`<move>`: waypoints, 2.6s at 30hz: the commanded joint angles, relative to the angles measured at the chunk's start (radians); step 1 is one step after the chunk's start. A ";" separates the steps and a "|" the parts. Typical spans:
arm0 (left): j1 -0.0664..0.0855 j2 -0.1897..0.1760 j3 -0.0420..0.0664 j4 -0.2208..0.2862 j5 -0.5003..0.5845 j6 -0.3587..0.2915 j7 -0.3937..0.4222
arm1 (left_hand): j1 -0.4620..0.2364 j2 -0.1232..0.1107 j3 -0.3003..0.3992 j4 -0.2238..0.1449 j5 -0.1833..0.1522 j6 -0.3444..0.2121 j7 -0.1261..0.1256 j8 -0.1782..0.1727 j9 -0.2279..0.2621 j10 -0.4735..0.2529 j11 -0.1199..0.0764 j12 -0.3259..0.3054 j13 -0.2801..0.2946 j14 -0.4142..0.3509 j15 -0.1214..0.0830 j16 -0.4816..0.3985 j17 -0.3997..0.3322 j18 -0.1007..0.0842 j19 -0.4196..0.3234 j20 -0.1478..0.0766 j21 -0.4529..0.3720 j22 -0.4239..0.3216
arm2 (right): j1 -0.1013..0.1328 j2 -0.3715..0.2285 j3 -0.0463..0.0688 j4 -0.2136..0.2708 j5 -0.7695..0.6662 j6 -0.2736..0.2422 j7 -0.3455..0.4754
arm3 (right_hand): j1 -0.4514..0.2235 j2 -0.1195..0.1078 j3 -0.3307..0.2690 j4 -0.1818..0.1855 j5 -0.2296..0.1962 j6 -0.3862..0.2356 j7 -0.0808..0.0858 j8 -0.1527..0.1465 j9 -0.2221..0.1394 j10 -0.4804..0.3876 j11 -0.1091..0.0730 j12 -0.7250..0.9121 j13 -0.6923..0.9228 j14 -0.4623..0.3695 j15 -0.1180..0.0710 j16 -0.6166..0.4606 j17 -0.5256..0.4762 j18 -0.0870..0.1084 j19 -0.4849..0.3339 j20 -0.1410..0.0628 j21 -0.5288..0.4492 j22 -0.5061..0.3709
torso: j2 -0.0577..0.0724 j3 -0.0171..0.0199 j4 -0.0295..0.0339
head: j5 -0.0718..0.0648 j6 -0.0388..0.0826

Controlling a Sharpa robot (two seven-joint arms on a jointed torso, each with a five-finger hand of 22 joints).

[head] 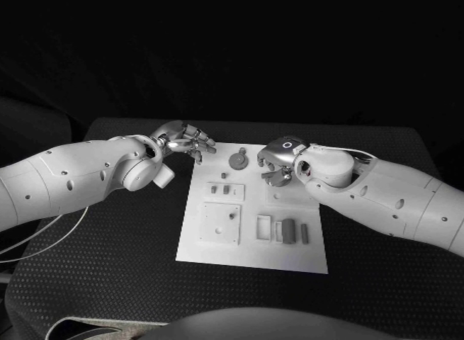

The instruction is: Assemble the parts on the task board

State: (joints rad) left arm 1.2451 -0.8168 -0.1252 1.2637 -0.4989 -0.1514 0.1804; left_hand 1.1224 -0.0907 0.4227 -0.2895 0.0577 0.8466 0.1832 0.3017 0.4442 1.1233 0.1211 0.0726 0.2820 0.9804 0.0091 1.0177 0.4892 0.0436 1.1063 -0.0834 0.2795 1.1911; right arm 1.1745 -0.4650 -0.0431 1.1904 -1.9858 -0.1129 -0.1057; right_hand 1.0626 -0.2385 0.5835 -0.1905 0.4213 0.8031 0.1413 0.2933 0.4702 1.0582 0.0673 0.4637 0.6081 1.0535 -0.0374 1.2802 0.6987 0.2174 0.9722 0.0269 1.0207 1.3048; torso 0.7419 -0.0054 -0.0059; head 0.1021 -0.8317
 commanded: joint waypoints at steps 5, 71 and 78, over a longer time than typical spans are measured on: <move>0.001 0.002 0.000 0.001 0.000 0.016 0.002 | -0.007 -0.003 0.002 0.002 -0.007 0.004 -0.001 0.005 -0.001 -0.006 0.004 -0.002 -0.002 0.002 0.007 -0.002 0.001 0.033 0.009 0.000 -0.005 0.002 | 0.004 0.012 -0.008 -0.022 -0.054 0.039 -0.029 | 0.010 0.006 0.004 -0.001 -0.001 0.014 0.005 0.014 -0.001 -0.010 -0.005 0.018 0.016 0.003 -0.007 0.007 -0.003 0.044 0.007 -0.002 0.005 0.003 | 0.000 -0.0001 -0.0013 | 0.003 -0.003; 0.001 0.009 0.001 -0.006 0.002 0.023 -0.015 | -0.018 -0.004 -0.001 0.001 -0.007 -0.003 0.002 0.002 -0.004 -0.012 0.006 -0.003 -0.004 0.002 0.008 -0.003 0.003 0.035 0.009 0.001 -0.007 0.004 | 0.005 0.035 -0.070 -0.095 0.001 -0.069 0.010 | 0.042 0.166 0.152 -0.078 0.000 0.195 -0.030 0.089 0.034 0.013 -0.060 0.302 0.167 0.058 -0.057 0.056 -0.015 0.044 0.054 -0.025 0.053 0.020 | 0.000 0.0022 -0.0042 | 0.006 -0.017; 0.001 0.007 0.001 -0.006 0.002 0.020 -0.017 | -0.018 -0.005 -0.001 0.001 -0.007 -0.005 0.003 0.001 -0.005 -0.013 0.006 -0.003 -0.004 0.002 0.008 -0.003 0.003 0.035 0.009 0.001 -0.008 0.004 | 0.005 0.022 -0.070 -0.093 0.029 -0.137 0.023 | 0.035 0.168 0.157 -0.080 0.000 0.214 -0.039 0.097 0.045 0.031 -0.069 0.316 0.166 0.075 -0.066 0.065 -0.011 0.044 0.069 -0.035 0.066 0.021 | 0.000 0.0025 -0.0037 | 0.005 -0.017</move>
State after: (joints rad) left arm 1.2452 -0.8106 -0.1251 1.2565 -0.4985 -0.1414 0.1607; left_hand 1.1180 -0.0951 0.4227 -0.2895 0.0577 0.8460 0.1826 0.3014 0.4406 1.1159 0.1276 0.0726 0.2795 0.9838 0.0130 1.0184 0.4912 0.0435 1.1078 -0.0818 0.2758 1.1940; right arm 1.1801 -0.4404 -0.1127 1.0965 -1.9804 -0.1947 -0.1046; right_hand 1.0989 -0.0781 0.7332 -0.2703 0.4221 0.9695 0.0579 0.3849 0.4740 1.0849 -0.0019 0.7782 0.7735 1.1222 -0.1019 1.3420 0.6868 0.2415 1.0348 -0.0105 1.0825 1.3080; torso 0.7416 -0.0028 -0.0099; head 0.1074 -0.8488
